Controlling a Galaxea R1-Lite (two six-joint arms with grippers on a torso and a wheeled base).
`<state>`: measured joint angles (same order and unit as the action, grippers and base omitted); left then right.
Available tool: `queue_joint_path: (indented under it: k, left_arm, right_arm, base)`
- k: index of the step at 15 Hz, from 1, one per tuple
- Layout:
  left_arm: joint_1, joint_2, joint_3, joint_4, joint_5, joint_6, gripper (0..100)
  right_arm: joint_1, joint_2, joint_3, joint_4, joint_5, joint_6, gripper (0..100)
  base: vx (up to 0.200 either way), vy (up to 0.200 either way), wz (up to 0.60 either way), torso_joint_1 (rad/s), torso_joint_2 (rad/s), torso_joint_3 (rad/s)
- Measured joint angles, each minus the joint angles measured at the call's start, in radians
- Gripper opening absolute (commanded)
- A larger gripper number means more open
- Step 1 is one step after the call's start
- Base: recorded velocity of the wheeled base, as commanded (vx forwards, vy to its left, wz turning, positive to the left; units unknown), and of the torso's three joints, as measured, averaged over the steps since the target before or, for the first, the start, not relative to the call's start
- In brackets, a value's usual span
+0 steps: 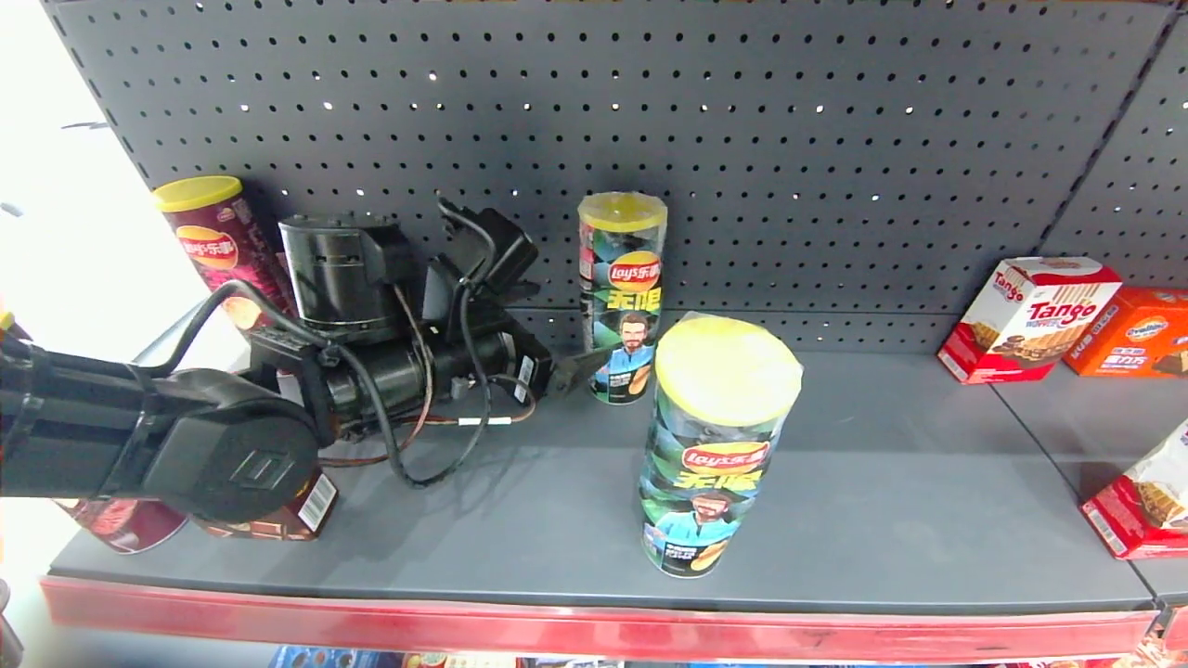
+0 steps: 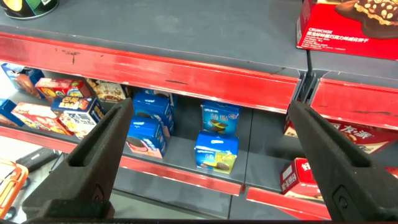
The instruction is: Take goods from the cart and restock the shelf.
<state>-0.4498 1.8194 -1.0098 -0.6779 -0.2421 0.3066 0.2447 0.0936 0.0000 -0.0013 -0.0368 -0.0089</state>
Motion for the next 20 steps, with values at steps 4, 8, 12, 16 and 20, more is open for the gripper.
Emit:
queue_joint_path:
  k: [4,8,12,16,20]
  left_arm:
    - [0.000,-0.012,0.003,0.003,0.192,0.015,100]
    - [0.001,0.022,-0.057,0.060,0.330,0.077,100]
    - [0.000,0.082,-0.123,0.072,0.360,0.084,100]
    - [-0.027,0.130,-0.180,0.073,0.360,0.083,100]
    - [-0.042,0.150,-0.193,0.073,0.360,0.084,100]
  right_arm:
    - [0.001,0.000,0.000,0.000,0.000,0.000,100]
    - [0.001,0.000,0.000,0.000,0.000,0.000,100]
    - [0.000,0.000,0.000,0.000,0.000,0.000,100]
    - [0.001,0.000,0.000,0.000,0.000,0.000,100]
    - [0.000,0.000,0.000,0.000,0.000,0.000,100]
  base:
    - [0.000,0.000,0.00,0.000,0.00,0.000]
    - [0.000,0.000,0.00,0.000,0.00,0.000]
    - [0.000,0.000,0.00,0.000,0.00,0.000]
    - [0.000,0.000,0.00,0.000,0.00,0.000]
    - [0.000,0.000,0.00,0.000,0.00,0.000]
